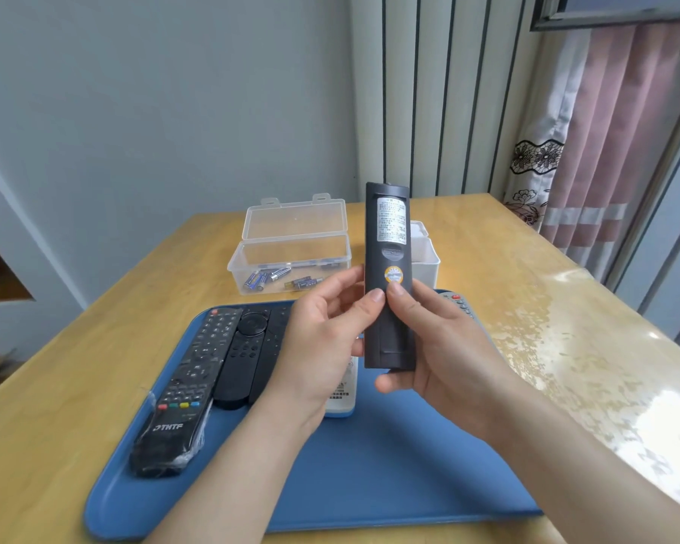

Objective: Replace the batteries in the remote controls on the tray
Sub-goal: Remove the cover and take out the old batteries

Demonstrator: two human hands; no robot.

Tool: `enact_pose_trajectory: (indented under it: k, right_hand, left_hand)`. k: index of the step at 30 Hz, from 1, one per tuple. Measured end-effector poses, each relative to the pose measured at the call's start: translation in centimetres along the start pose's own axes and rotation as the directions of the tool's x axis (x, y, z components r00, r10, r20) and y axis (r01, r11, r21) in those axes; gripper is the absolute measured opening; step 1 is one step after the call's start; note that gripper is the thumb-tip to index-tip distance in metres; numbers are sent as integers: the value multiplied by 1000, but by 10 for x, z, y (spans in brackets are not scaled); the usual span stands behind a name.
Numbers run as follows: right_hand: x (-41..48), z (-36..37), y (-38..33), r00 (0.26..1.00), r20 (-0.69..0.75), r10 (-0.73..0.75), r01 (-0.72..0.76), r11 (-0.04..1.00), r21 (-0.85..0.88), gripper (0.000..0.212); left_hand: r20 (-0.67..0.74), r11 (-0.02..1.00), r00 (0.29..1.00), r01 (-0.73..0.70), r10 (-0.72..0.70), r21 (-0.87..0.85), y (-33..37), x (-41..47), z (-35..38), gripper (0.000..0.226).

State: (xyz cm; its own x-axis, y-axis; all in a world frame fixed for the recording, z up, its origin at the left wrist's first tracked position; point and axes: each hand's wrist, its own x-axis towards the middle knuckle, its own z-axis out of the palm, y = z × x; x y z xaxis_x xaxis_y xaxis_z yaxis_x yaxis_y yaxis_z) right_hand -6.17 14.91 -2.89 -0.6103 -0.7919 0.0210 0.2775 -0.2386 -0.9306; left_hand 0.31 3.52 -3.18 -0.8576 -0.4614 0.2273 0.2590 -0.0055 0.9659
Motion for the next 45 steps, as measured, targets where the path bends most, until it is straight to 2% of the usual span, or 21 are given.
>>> enact_pose_trajectory:
  k: [11, 13, 14, 15, 17, 19, 21, 24, 28, 30, 32, 34, 35, 36, 37, 39, 41, 44, 45]
  right_hand:
    - [-1, 1, 1, 1000, 26, 11, -13, 998, 60, 28]
    - [0, 0, -1, 999, 17, 43, -45, 995, 89, 25]
    - [1, -1, -1, 998, -2, 60, -59, 993, 105, 23]
    - [2, -3, -1, 997, -36, 70, -65, 990, 125, 20]
    - [4, -6, -3, 991, -105, 78, -61, 985, 159, 16]
    - [5, -8, -5, 991, -112, 79, -59, 983, 172, 20]
    - [6, -10, -6, 991, -96, 88, -69, 979, 190, 31]
    - [8, -12, -4, 993, -78, 92, -78, 983, 167, 38]
    - [9, -15, -4, 992, -88, 92, -81, 989, 122, 37]
    - [9, -15, -5, 988, -122, 96, -80, 988, 134, 36]
    - [10, -16, -5, 982, -173, 73, -50, 990, 132, 33]
    - [11, -20, -6, 968, -250, 28, -8, 997, 81, 26]
    - [12, -23, -6, 960, -281, 1, 13, 999, 49, 24]
    - [12, -26, -7, 953, -302, -22, 29, 999, 20, 23]
    - [12, -28, -8, 949, -312, -39, 40, 999, -2, 23]
    - [12, -31, -9, 948, -311, -60, 57, 998, -20, 21]
    - [11, -32, -10, 951, -302, -63, 60, 998, -17, 19]
    - [11, -32, -10, 960, -277, -42, 48, 999, 14, 19]
    - [11, -32, -11, 963, -268, -35, 42, 999, 22, 20]
  left_hand:
    - [6, 992, 996, 86, -86, -97, 2, -3, 6, 28]
    - [-28, 999, 999, 19, -20, -36, 2, -3, 5, 35]
    - [-59, 995, 996, -68, 73, 78, 1, -3, 3, 41]
    - [-53, 954, 980, -175, 193, 244, 2, -3, 0, 48]
    - [119, 759, 933, -348, 341, 551, 5, -5, -5, 61]
    - [306, 570, 894, -446, 328, 690, 4, -7, -3, 78]
    - [400, 436, 856, -513, 329, 739, -2, -6, 1, 85]
    - [412, 356, 829, -541, 379, 762, -6, -4, -1, 78]
    - [391, 344, 790, -574, 473, 743, -6, -3, -4, 51]
    - [304, 392, 777, -563, 551, 728, -4, -4, -1, 33]
    - [144, 473, 785, -497, 602, 728, 2, -4, 0, 20]
    - [22, 579, 850, -377, 526, 723, 8, -2, -6, 15]
    - [16, 641, 913, -299, 408, 707, 10, -1, -9, 16]
    - [53, 677, 962, -226, 266, 700, 11, 0, -11, 17]
    - [118, 670, 982, -186, 146, 719, 11, 0, -12, 18]
    - [254, 586, 967, -203, -6, 784, 9, -4, -8, 18]
    - [380, 545, 917, -259, -121, 798, 8, -9, -1, 16]
    - [467, 595, 841, -234, -273, 769, 9, -14, 7, 9]
    - [477, 604, 824, -219, -306, 766, 8, -15, 8, 13]
